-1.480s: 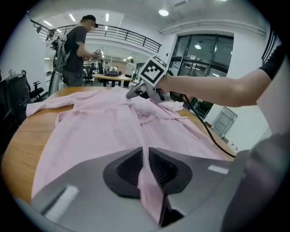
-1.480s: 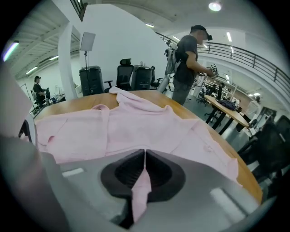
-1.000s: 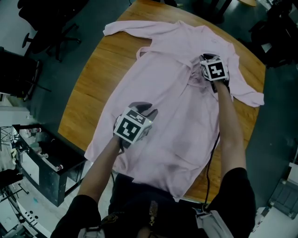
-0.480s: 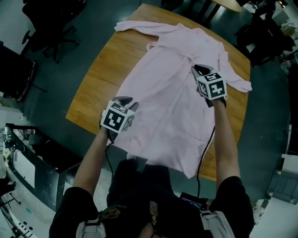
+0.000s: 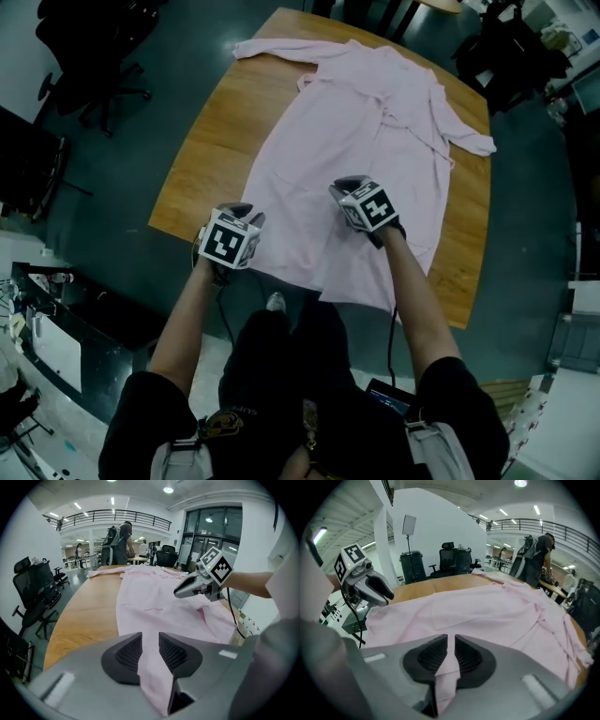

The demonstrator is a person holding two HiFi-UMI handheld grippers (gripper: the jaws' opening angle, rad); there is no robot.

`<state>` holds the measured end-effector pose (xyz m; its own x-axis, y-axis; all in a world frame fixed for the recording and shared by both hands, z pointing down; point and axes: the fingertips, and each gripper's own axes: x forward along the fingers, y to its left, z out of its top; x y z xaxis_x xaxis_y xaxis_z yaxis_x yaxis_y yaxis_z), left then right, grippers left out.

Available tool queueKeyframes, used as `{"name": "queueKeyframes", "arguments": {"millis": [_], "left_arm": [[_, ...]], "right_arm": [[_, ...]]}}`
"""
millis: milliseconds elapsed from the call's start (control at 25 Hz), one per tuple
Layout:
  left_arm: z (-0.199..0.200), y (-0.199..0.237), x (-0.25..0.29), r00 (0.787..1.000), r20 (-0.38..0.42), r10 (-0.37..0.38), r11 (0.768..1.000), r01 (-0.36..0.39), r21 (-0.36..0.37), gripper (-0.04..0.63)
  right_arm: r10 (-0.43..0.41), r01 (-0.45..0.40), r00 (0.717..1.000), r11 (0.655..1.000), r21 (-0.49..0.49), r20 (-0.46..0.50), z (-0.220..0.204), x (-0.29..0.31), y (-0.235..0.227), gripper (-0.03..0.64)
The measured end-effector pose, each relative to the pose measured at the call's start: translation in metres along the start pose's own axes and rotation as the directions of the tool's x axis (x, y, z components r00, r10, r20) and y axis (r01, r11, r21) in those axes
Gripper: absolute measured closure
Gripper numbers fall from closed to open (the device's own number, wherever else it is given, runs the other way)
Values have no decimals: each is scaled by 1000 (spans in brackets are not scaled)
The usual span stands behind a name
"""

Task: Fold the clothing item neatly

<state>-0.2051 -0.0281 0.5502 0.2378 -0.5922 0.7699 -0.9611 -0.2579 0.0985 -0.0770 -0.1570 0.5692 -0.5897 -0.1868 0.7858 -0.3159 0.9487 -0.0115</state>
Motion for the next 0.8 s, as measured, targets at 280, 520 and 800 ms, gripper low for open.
{"name": "queueKeyframes", "arguments": {"millis": [280,520,800], "left_arm": [[-46,3,-14,999,-37,4,1000,-5,-22,474],[-81,4,-10,997,-74,17,998,-22,-60,474],[-104,5,-15,987,-127,96,993,-103,-55,474]], "right_arm": [[-18,23,996,998,55,-87,-37,22,22,581],[-11,15,998,997,71,-66,-38,13,20,609],[-119,123,992,984,127,-36,-66,-16,2,607]]}}
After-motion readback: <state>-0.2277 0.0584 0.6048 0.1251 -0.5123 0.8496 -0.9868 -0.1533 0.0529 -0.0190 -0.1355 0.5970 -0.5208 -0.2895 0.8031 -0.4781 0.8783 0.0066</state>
